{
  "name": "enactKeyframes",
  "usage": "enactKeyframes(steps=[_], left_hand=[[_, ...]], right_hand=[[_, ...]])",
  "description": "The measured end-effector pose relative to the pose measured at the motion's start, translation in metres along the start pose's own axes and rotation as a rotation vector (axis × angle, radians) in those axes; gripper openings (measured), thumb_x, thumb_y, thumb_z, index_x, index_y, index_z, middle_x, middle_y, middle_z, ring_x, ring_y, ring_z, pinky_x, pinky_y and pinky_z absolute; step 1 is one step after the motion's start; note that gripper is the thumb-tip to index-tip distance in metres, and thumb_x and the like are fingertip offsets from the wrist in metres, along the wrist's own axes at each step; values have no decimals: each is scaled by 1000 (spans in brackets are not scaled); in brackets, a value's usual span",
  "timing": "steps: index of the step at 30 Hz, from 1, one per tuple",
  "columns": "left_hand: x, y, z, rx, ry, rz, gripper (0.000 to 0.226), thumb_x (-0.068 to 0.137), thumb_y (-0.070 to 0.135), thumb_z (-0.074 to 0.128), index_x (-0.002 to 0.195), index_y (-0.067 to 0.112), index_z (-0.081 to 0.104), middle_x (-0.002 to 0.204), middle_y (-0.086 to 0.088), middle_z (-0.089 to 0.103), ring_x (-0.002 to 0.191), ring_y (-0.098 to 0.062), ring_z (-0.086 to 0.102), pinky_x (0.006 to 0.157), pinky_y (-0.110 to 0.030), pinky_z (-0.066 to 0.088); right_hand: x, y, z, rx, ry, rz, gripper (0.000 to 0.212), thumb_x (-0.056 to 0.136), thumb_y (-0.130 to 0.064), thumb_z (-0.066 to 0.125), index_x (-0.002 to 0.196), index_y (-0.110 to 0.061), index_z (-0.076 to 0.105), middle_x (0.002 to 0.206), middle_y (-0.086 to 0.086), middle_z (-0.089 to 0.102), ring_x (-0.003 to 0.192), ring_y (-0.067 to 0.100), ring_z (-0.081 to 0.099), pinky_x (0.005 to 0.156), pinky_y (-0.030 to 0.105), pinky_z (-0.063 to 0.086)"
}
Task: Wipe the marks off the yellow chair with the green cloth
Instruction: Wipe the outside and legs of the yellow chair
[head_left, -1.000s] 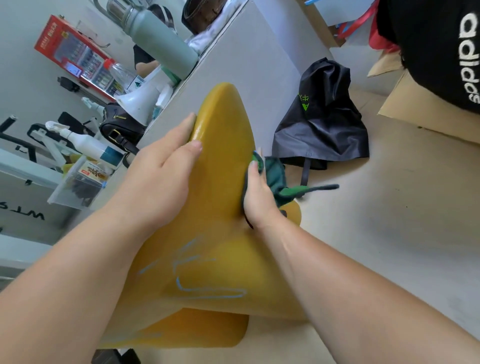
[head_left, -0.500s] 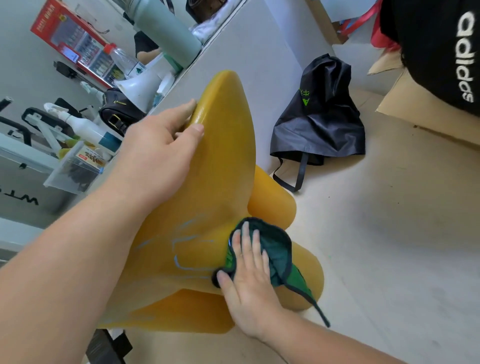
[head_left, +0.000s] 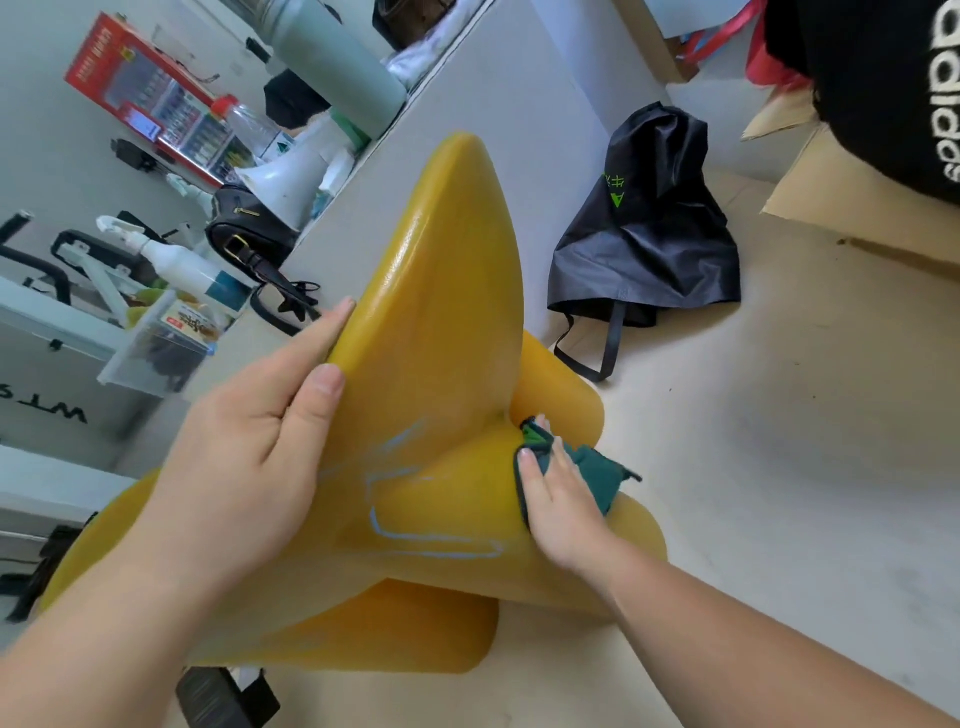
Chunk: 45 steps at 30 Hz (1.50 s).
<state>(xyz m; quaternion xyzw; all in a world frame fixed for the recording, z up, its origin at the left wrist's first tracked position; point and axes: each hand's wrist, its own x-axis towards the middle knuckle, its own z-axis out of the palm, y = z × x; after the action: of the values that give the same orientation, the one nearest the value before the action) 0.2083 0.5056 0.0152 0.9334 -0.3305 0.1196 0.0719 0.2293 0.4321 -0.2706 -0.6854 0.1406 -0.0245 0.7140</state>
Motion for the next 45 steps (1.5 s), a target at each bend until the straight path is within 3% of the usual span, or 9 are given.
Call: enactKeyframes(steps=[5,11,15,19,23,28,32,40,45], left_hand=[[0,-3,2,25,8,20,42,99,52,35,140,59,37,121,55,39,108,29,40,79,-2,36],[-1,-1,2,35,12,-22,45,95,55,31,139,63,35,127,48,42,109,7,52,86,-21,43],[0,0,2,79,-2,-59,45,93,60,27,137,67,31,109,26,67,82,4,59,70,-18,44],[-1,0,0,169,-9,-32,45,96,58,25,141,64,29,72,-1,69,64,-6,58,50,-24,41],[1,-1,0,195,-3,-24,46,96,57,24,142,63,28,89,-18,71,64,-9,59,52,-28,47],[0,-3,2,184,38,-26,45,96,56,26,140,66,28,85,-10,66,63,-17,59,65,-33,52],[0,0,4,200,53,-35,46,95,56,27,140,63,32,83,-8,71,62,-9,59,63,-32,52],[11,17,8,225,35,47,49,99,45,30,147,36,42,53,9,51,52,-6,50,52,-29,38],[34,36,15,219,84,66,42,104,34,38,144,29,47,92,-6,72,87,-29,62,74,-38,44]], right_hand=[[-27,-38,15,55,31,-11,61,105,-50,16,160,-36,-7,168,-15,-17,153,9,-21,125,44,-13],[-56,-122,14,394,56,-307,72,107,-50,25,140,-36,-38,150,-23,-49,138,-8,-42,119,25,-21],[-21,-89,10,151,168,-420,74,97,-67,17,144,-48,-37,158,-20,-40,151,6,-29,124,35,-15],[15,-33,-7,-35,-52,24,72,97,-71,7,158,-39,-12,171,-5,-7,158,20,-2,127,49,0],[-12,-55,2,67,-30,-41,61,108,-50,15,157,-35,-17,168,-13,-17,155,10,-16,126,44,-10],[-54,-115,10,380,38,-272,67,108,-47,24,141,-42,-34,151,-26,-45,138,-8,-40,119,25,-19],[-47,-97,16,206,134,-460,70,106,-54,24,140,-54,-37,150,-31,-45,145,-2,-36,122,32,-15],[-24,-4,4,-50,29,-151,54,85,-77,2,133,-73,-22,160,-25,-25,153,8,-20,125,49,-8],[-22,13,-12,73,78,-150,56,105,-57,23,155,-51,-2,164,-25,-1,149,-4,-17,127,40,-7]])
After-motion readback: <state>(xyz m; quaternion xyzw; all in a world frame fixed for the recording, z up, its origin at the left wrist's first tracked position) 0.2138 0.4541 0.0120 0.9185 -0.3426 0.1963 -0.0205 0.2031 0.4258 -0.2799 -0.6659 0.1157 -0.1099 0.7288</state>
